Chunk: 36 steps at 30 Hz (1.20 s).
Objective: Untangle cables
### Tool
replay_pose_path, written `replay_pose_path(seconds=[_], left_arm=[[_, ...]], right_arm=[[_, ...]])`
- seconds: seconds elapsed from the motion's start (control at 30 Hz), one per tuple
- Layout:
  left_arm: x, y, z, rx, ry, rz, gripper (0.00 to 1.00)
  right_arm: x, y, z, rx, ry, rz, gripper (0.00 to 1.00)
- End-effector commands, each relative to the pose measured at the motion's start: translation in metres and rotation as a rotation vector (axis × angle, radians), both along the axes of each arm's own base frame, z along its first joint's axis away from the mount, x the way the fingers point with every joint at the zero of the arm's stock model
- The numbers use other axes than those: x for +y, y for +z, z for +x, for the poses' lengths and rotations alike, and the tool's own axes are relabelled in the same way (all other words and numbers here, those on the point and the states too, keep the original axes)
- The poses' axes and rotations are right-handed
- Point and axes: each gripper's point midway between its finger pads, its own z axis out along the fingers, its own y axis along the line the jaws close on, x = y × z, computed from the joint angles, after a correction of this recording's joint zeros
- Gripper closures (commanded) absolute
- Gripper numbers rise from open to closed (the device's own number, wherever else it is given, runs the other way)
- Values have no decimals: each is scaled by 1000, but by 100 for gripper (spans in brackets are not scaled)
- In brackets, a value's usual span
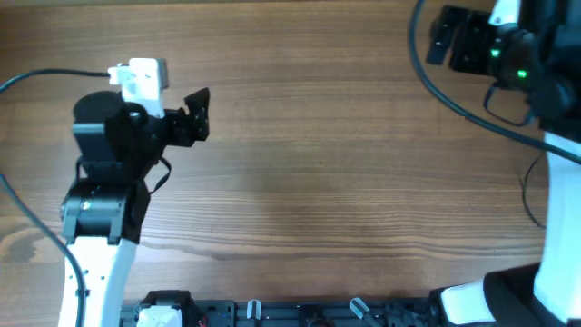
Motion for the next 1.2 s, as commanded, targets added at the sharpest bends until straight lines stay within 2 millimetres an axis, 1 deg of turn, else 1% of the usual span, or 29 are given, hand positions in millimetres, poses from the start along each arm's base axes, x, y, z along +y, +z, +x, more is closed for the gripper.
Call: replay_pose_path(seconds=[0.0, 0.1, 0.2, 0.3, 0.37, 0.53, 0.67, 0.77, 0.83, 0.9, 0.93, 1.0, 1.07, 1.13, 1.17], left_arm=[[4, 5, 11, -20, 91, 43, 11], [10, 4, 19, -35, 156, 85, 9], [10, 4, 26, -45, 154, 91, 7], [8, 2, 35, -53, 153, 91, 7], [7, -3, 45, -56, 153, 90, 7], [1, -13, 67, -32, 118, 120, 7], [-3, -9, 88, -32, 111, 127, 6], [-12, -5, 100, -37, 72, 108, 6], [-13, -6, 110, -43, 71, 107, 6], [-14, -12, 119, -47, 69, 110, 6], [-15, -18, 125, -43, 69, 110, 6], [-16, -27, 130, -33, 66, 111, 6], [-17, -36, 135, -20, 64, 115, 6], [-17, -43, 138, -7, 62, 119, 6], [-18, -52, 141, 9, 53, 137, 6]], right_arm=[[6, -23, 26, 38, -35, -74, 0], [14, -33, 51, 28, -27, -88, 0], [19, -44, 71, 22, -27, -85, 0], [24, -55, 87, 27, -21, -82, 0], [28, -66, 97, 42, -17, -81, 0], [34, -97, 110, 107, -5, -88, 0], [38, -112, 119, 131, 0, -83, 0], [42, -119, 126, 127, 11, -70, 0], [44, -127, 131, 127, 8, -66, 0], [45, -139, 133, 140, 10, -68, 0], [45, -149, 134, 151, 10, -71, 0], [45, -165, 135, 173, 10, -76, 0], [45, -185, 135, 196, -3, -70, 0], [46, -198, 135, 212, -4, -66, 0], [49, -207, 134, 226, 6, -54, 0]])
